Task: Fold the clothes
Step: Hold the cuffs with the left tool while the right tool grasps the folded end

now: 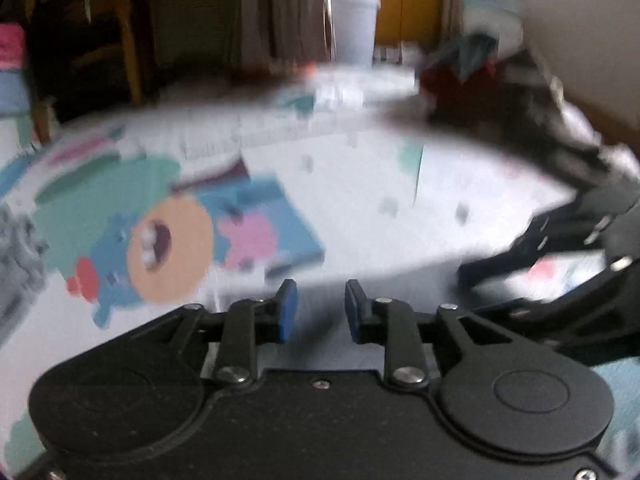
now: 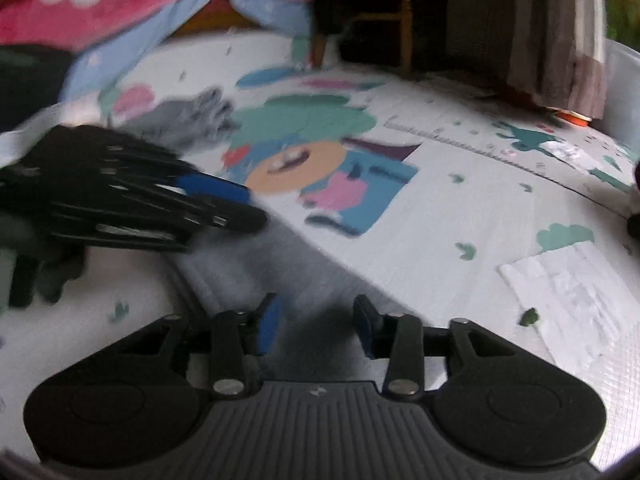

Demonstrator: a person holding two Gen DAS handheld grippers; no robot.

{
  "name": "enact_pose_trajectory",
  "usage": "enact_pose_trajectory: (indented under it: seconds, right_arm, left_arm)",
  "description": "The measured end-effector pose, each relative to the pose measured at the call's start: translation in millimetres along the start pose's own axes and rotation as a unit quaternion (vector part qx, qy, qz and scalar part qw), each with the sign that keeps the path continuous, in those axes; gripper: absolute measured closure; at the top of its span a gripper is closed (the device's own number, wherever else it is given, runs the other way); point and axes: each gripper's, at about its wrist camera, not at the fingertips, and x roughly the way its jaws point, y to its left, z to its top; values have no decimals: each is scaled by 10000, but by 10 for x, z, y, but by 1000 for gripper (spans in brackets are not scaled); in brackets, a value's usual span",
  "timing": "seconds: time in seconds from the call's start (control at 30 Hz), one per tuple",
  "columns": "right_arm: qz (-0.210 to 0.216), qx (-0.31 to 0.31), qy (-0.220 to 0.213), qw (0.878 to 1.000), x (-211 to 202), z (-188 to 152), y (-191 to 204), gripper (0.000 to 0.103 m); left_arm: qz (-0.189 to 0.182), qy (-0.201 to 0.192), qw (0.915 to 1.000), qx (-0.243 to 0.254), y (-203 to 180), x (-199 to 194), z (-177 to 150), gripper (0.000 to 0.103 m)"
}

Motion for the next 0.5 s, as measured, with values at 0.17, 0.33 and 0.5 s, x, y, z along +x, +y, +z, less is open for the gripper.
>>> enact_pose_trajectory:
  seconds: [0.17, 0.33, 0.5]
  right_arm:
    - [-80, -383, 137, 9991, 97, -32, 123, 54]
    - [-70, -525, 270, 9982, 203, -41, 194, 45]
    - [43, -302, 308, 9991, 305, -58, 173, 32]
  left_arm:
    - [-239, -265, 9993, -104, 141, 40, -145, 73]
    - [-45, -364, 9993, 16, 76, -201, -85, 59]
    - [50, -254, 9995, 176, 122, -179, -313, 58]
